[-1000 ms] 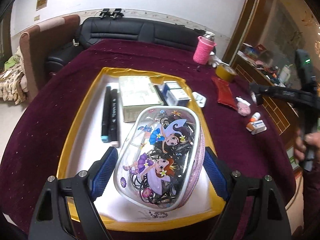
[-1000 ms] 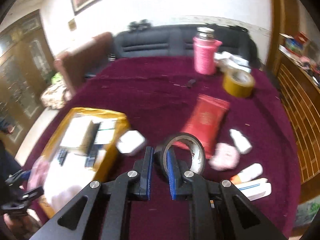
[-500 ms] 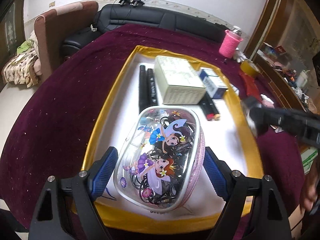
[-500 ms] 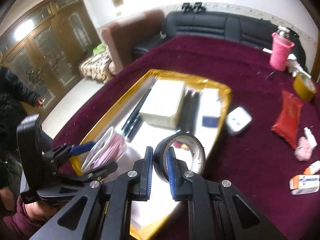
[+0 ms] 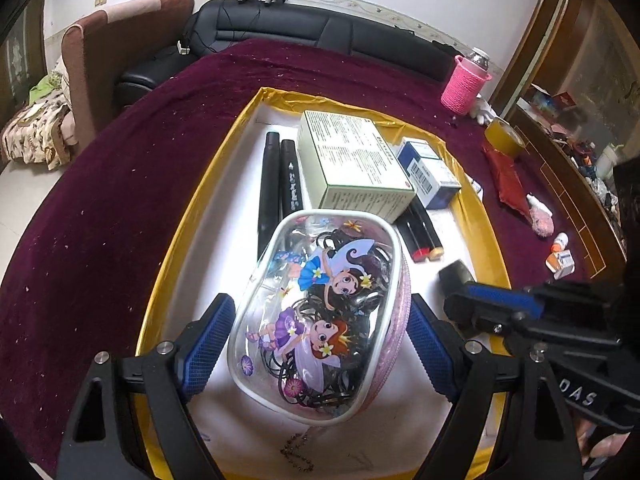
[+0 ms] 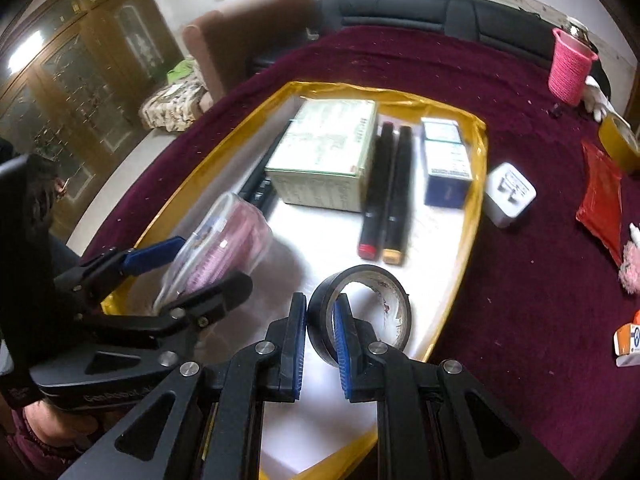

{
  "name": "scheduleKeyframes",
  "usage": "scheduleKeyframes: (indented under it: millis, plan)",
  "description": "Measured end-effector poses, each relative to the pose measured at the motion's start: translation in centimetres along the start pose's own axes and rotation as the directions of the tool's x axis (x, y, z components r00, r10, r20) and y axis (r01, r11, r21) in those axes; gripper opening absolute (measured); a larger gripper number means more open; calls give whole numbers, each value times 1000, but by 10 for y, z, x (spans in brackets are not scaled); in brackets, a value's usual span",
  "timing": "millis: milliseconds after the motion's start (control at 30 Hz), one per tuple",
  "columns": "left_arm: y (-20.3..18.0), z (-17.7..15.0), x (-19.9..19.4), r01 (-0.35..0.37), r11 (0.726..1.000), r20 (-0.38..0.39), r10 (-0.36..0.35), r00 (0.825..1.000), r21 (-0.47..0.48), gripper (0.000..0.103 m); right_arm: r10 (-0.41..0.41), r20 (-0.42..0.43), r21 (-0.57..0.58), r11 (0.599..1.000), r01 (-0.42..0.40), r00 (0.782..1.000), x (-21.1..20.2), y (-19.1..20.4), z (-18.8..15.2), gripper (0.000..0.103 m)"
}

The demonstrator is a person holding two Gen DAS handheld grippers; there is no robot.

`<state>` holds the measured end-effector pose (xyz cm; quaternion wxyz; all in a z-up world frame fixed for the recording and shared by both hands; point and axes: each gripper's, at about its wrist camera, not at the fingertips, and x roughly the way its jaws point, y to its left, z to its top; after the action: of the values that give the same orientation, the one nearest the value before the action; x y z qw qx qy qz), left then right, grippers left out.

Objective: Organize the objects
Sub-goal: 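Open both tools, releasing the pouch and the tape roll in the tray, then move both tools toward the pink fluffy ball and white dropper bottle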

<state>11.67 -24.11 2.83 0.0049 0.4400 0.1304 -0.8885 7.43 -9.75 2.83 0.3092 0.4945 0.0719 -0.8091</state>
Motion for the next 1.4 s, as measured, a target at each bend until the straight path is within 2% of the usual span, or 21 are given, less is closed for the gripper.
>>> scheduleKeyframes:
  millis: [400,467,533,600,633,867,967,1133,1400]
  plan:
    - [5,8,0,49,997,3,-49,999,-52,88,-6,-3,69,998,7,1000,2,-20,3,18]
    - [6,9,-2,66,996,3,-66,998,-63,88,1,6,86,996,-2,1000,-1,-23,2,29]
    - [5,9,-4,87,994,4,-87,996,-71,88,17,23,92,996,-19,1000,-6,-24,1,36]
    - [3,9,-6,136,988,-3,-136,991,-79,88,5,41,87,996,-9,999,-12,-23,0,46]
    - [1,8,-7,160,984,-10,-161,987,-83,88,-5,58,82,997,1,998,-17,-22,-1,56]
    - [-21,2,-22,252,967,-5,-252,968,-48,88,-8,132,109,994,-7,991,-50,-32,-12,63]
    - [-28,2,-34,243,969,21,-243,970,-33,88,-29,168,141,990,5,985,-70,-48,-22,67]
    - [-38,0,-56,239,971,59,-238,969,-6,91,-108,211,239,969,56,971,-106,-96,-41,74]
    - [-85,-6,-60,255,961,29,-259,965,110,92,-263,206,437,887,152,942,-150,-193,-87,77]
